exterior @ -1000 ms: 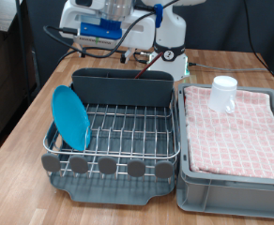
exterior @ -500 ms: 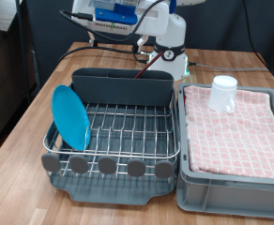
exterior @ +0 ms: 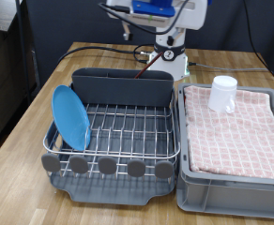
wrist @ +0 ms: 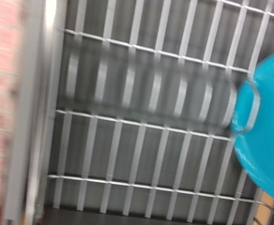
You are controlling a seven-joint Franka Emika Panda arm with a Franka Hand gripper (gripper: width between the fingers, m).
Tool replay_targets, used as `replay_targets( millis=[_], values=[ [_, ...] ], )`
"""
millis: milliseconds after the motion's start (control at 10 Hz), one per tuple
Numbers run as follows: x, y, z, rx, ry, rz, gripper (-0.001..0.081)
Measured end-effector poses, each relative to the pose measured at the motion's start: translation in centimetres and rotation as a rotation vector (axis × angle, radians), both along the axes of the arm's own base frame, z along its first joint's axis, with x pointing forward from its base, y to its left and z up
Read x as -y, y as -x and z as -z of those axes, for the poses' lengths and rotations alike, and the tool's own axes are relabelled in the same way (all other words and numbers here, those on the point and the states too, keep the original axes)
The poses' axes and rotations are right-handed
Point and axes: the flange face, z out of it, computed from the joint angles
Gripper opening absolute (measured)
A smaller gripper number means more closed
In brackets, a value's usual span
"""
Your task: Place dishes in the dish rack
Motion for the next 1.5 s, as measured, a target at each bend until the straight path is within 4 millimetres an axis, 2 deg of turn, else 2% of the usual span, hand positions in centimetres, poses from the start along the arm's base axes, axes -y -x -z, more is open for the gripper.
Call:
replay_targets(
  millis=[600,1000,1500],
  values=[
    [-9.8,1.6,-3.2,-0.011,-0.044,0.017,0.0803],
    [-14.6,2.8,-4.4,-0.024,-0.041,0.035,0.0803],
    [-15.8,3.1,-4.1,-0.046,-0.063,0.034,0.0803]
  ],
)
